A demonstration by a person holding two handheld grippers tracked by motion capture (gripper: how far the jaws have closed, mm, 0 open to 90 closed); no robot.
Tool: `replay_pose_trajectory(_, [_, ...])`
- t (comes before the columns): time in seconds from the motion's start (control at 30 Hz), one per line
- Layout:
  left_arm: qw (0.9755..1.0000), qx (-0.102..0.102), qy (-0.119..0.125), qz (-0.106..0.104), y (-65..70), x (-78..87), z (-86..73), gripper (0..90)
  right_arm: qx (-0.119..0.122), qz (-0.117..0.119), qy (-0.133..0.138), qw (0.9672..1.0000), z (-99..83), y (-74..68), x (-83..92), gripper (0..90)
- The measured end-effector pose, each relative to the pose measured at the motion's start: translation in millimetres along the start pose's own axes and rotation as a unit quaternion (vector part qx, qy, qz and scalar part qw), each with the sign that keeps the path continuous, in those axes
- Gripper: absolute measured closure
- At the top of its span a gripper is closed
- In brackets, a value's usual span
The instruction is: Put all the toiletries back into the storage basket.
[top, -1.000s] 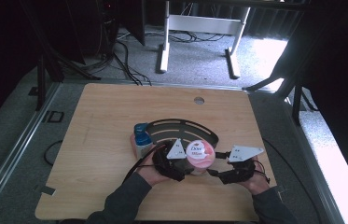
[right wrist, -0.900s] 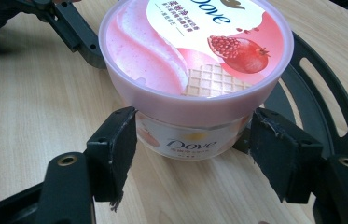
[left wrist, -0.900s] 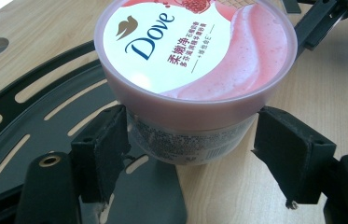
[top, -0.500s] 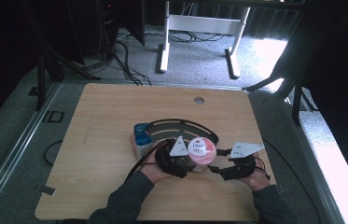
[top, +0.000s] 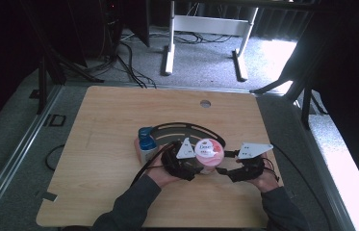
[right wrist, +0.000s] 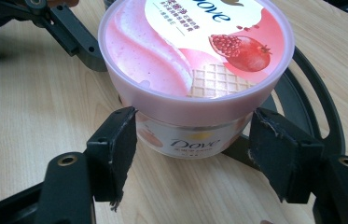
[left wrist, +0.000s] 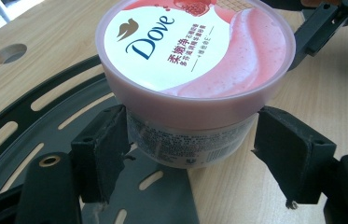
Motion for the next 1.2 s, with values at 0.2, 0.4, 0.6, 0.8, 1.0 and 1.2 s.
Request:
replay_pose_trajectory(0.2, [1.0,0.004,0.001,0.007,-3.6,-2.9,1.9,26.7,0.003,-0.003,-0.004,1.0,2.3,5.4,-1.3,32.4])
replay_pose_trajectory(0.4, [0.9999,0.008,0.003,0.013,-7.6,-5.0,3.6,26.7,-0.006,0.004,-0.004,1.0,4.5,11.8,-2.4,32.4])
replay_pose_trajectory(0.6, [0.9999,0.006,0.003,0.014,-10.3,-7.2,3.3,26.8,-0.004,0.003,-0.009,0.9999,5.3,15.5,-4.1,32.4])
replay_pose_trajectory(0.8, [0.9997,0.01,0.009,0.02,-12.9,-10.7,3.8,26.8,-0.001,0.002,-0.014,0.9999,6.8,20.0,-5.0,32.4])
replay_pose_trajectory(1.0, [0.9996,0.013,0.011,0.023,-15.5,-13.3,5.1,26.8,0.0,0.0,-0.015,0.9999,8.5,24.4,-5.0,32.4])
replay_pose_trajectory(1.2, [0.9995,0.014,0.01,0.028,-18.1,-17.1,7.0,26.7,-0.002,-0.002,-0.015,0.9999,8.5,29.1,-5.7,32.4])
Point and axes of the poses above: each handheld gripper's, and its own axes: x roughly backward along the jaws, z roughly out of its top, y roughly to its right, the point moved 6 cm from there along -x, roughly forward along the jaws, and after that the axes turned 8 degrees about -x, right-handed, at the moved point
